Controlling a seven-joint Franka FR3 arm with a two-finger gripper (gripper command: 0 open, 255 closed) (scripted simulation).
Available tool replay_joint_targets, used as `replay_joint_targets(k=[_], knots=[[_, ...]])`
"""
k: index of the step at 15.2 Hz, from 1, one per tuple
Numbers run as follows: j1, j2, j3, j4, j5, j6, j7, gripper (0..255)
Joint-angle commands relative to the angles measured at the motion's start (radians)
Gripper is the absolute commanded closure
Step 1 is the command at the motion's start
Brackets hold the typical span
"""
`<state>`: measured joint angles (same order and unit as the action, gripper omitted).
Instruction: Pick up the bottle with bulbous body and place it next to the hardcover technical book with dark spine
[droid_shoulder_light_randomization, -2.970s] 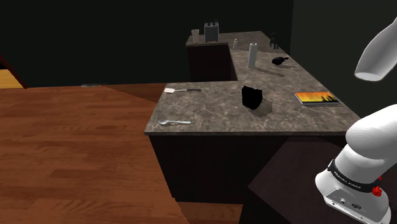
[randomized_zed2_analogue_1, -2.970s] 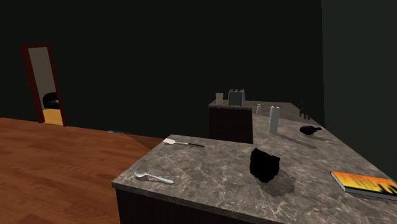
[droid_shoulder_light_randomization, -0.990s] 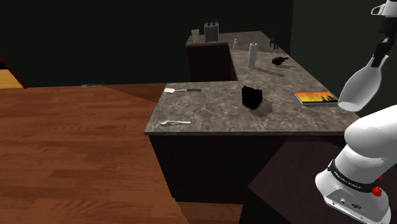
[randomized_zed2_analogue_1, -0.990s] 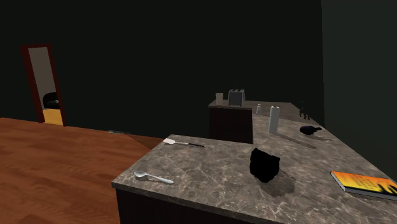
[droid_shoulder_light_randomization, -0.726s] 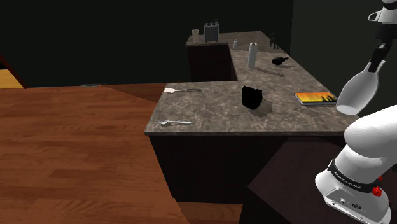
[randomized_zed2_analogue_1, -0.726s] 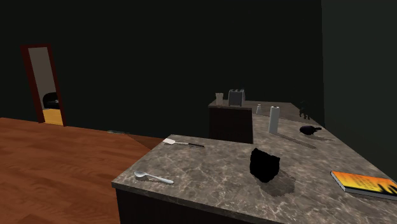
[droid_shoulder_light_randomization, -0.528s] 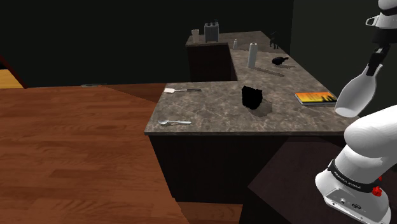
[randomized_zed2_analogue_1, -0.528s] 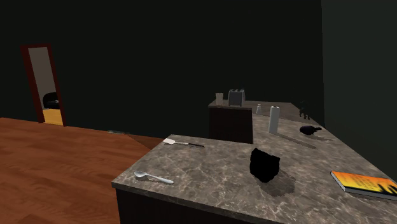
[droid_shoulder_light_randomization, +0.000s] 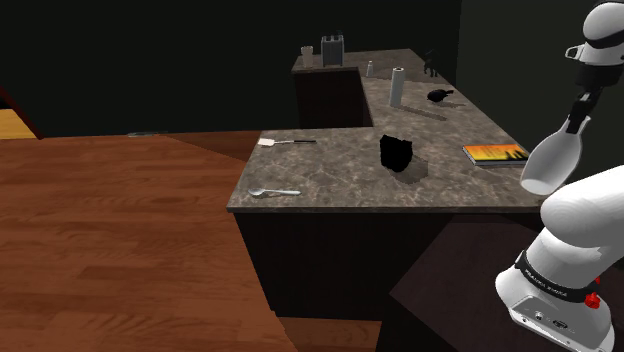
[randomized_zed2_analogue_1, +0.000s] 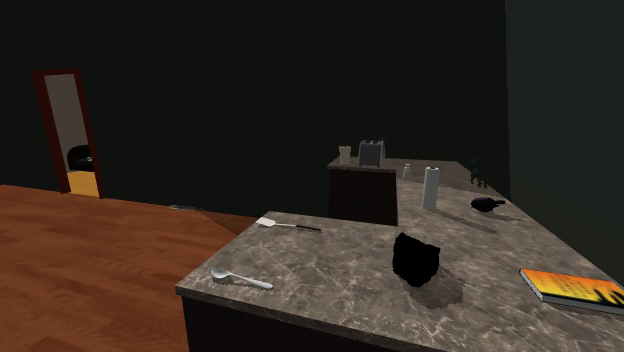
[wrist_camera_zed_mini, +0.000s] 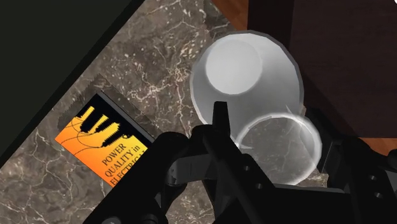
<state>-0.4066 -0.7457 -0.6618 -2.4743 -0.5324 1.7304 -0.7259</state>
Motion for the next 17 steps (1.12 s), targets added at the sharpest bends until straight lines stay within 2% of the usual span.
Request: replay_joint_targets(k=[1,7,14,15,17], knots=[[-0.001,0.005,-0.013,-0.022,-0.009,0.028,0.003,255],[-0.003,0.023,-0.049,-0.079,-0.035,0.105,0.013,255],[-0.003,0.023,-0.049,-0.079,-0.035,0.104,0.013,255],[-0.003,0.023,-0.049,-0.079,-0.035,0.105,0.013,0],[-0.003,0.023,-0.049,-0.079,-0.035,0.105,0.013,0]])
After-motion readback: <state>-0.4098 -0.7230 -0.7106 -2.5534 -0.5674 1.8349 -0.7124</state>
